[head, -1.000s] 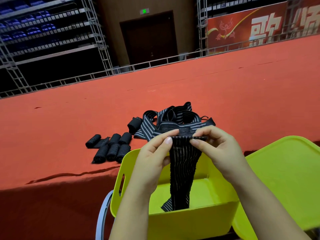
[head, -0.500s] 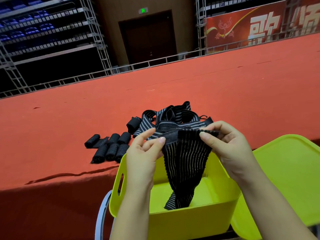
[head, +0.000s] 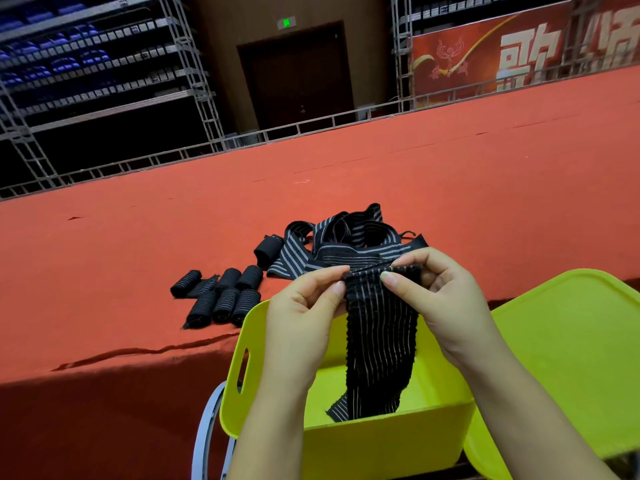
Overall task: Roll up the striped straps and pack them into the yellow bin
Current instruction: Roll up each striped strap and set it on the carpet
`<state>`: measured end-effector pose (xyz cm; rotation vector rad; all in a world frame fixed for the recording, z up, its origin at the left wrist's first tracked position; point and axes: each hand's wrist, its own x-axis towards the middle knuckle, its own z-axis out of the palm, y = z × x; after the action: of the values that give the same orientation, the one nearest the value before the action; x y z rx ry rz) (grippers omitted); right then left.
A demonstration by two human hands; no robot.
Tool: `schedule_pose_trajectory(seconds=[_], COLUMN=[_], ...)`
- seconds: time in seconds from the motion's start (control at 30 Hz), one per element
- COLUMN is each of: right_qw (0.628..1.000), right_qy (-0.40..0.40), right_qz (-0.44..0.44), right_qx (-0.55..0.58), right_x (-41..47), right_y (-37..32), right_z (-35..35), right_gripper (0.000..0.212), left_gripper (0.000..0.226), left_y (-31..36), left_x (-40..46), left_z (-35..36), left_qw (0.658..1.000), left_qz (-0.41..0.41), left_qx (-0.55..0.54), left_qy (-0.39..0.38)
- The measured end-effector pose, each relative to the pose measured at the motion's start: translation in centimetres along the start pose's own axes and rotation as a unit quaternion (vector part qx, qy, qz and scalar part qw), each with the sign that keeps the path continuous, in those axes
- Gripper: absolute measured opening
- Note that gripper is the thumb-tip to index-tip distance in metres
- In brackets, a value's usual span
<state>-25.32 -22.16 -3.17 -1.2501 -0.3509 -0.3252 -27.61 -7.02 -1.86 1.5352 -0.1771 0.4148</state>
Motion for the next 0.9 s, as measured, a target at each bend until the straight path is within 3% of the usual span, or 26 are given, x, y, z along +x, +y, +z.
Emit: schedule_pose_trajectory(seconds=[0.37, 0.6, 0.9], right_qw=[0.999, 0.997, 1.000], right_qy=[0.017, 0.023, 0.020], right_qz=[-0.014, -0.036, 0.001], right_qx=[-0.025, -0.071, 0.009], right_x=[-0.2, -0.3, -0.1], right_y=[0.1, 0.1, -0.5], right_z=[0.1, 0.0, -0.1], right_gripper=[0.018, 0.018, 0.021], left_gripper=[0.017, 0.021, 0.025], left_y=[0.5, 0.4, 0.5], left_x=[-0.6, -0.4, -0.1], left_z=[0.0, -0.5, -1.1], left_qw=[0.999, 0.998, 0.998], left_qz=[0.038, 0.060, 0.068], left_qx=[0.010, 0.025, -0.001], left_qy=[-0.017, 0.012, 0.006])
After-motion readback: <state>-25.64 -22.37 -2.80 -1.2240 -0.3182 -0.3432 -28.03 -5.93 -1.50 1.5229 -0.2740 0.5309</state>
